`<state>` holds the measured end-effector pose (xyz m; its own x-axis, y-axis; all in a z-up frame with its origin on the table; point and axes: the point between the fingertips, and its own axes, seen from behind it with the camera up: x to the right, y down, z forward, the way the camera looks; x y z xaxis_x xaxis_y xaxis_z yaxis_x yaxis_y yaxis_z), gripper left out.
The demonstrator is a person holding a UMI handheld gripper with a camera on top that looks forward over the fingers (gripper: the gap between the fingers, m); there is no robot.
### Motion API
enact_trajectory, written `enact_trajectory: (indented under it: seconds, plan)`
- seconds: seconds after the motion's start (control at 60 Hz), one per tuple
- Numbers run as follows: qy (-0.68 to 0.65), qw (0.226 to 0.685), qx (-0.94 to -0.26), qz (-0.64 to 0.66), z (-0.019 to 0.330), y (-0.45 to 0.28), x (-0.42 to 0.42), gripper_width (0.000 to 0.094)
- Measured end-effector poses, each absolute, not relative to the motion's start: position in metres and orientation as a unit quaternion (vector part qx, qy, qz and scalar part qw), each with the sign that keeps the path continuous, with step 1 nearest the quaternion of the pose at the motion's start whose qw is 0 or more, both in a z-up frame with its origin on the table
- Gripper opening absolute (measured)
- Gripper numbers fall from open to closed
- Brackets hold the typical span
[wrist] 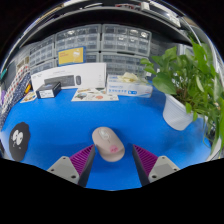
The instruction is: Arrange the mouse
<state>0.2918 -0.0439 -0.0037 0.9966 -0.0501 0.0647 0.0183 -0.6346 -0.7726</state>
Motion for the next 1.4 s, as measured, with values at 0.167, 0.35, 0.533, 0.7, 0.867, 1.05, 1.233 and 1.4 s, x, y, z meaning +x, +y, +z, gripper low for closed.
enact_trajectory:
  seconds: [0.167,0.35,0.533,0.7,0.867,1.05,1.233,1.4]
  plan:
    - [-0.002,0.421,-0.907,-0.032,-0.010,-0.012,0.293,0.0671]
    - [0.016,0.411,-0.912,-0.008,-0.013,0.005,0.291,0.0579]
    - [0.028,0.411,-0.911,-0.011,-0.014,0.004,0.287,0.0441]
    - [0.037,0.395,-0.918,-0.019,-0.015,0.004,0.289,0.0370]
    - [0.058,0.407,-0.911,-0.042,0.030,0.011,0.279,0.0369]
    - [0.049,0.499,-0.864,-0.054,0.161,0.034,0.197,0.0372]
    - [0.013,0.551,-0.834,-0.031,0.240,0.023,0.060,0.0371]
    - [-0.026,0.534,-0.845,-0.011,0.211,0.005,-0.042,0.0369]
